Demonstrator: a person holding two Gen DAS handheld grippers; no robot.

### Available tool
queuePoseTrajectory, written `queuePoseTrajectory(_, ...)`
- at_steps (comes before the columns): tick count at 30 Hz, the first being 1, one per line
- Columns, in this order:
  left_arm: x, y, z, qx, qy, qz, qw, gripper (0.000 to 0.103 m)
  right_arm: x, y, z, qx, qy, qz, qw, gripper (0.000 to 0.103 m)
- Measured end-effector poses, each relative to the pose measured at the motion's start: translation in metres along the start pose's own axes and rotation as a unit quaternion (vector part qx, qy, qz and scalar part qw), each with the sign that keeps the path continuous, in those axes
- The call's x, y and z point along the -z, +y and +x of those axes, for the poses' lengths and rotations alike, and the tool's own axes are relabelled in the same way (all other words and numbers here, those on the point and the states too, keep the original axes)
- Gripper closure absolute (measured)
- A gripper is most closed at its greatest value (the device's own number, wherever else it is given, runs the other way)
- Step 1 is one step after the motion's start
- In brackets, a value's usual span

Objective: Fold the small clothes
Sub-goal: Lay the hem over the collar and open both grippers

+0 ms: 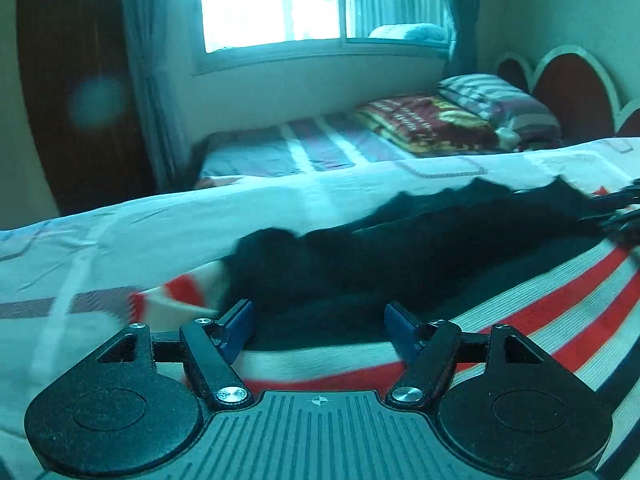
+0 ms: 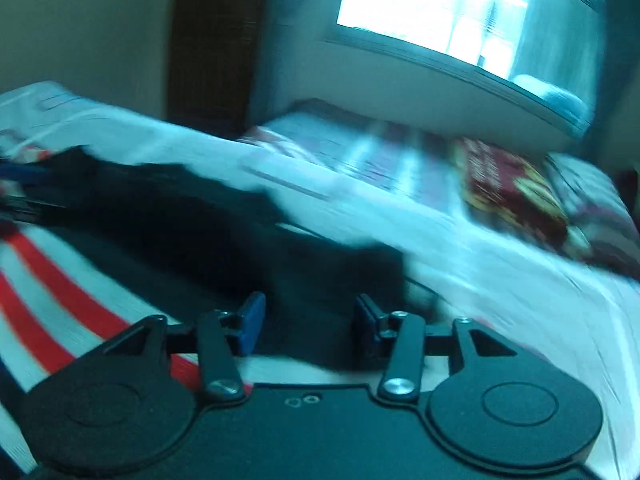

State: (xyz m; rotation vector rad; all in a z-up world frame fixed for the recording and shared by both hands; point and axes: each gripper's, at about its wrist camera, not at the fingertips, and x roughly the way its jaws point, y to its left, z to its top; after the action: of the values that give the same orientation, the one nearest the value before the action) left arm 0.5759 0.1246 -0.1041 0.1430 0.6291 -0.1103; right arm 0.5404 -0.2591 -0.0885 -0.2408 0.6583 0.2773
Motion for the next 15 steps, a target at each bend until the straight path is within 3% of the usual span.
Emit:
queuePoseTrajectory(2, -0.002, 0.01, -0.001, 0.004, 0.002, -0.021, 0.9998, 0.028, -0.003, 0.0, -0.002, -0.001, 0.005, -0.008, 1.0, 0.052)
queuePoseTrajectory(5, -0.007, 0.001, -0.016, -0.019, -0.01, -0.015, 0.9997, 0.027, -0.011, 0.019, -0.021, 0.011, -0.017, -0.018, 1.0, 0.053)
queuePoseTrajectory(8, -0.011, -0.029, -0.04, 0.015, -0.041, 0.005, 0.999, 0.027, -0.007, 0.054, -0.044, -0.049, -0.041, -0.041, 0.997, 0.052)
queuePoseTrajectory(11, -0.008, -0.063, -0.039, 0.043, -0.028, 0.016, 0.9986, 0.027, 0.002, 0.099, -0.042, -0.079, -0.027, -0.082, 0.993, 0.053)
queuePoseTrajectory(13, 0.001, -0.074, -0.037, 0.032, -0.013, 0.035, 0.9988, 0.027, 0.01, 0.116, -0.041, -0.077, -0.017, -0.108, 0.991, 0.053)
queuePoseTrajectory(15, 0.013, -0.061, -0.041, 0.016, -0.007, 0.031, 0.9994, 0.027, 0.018, 0.11, -0.046, -0.056, -0.012, -0.116, 0.992, 0.051)
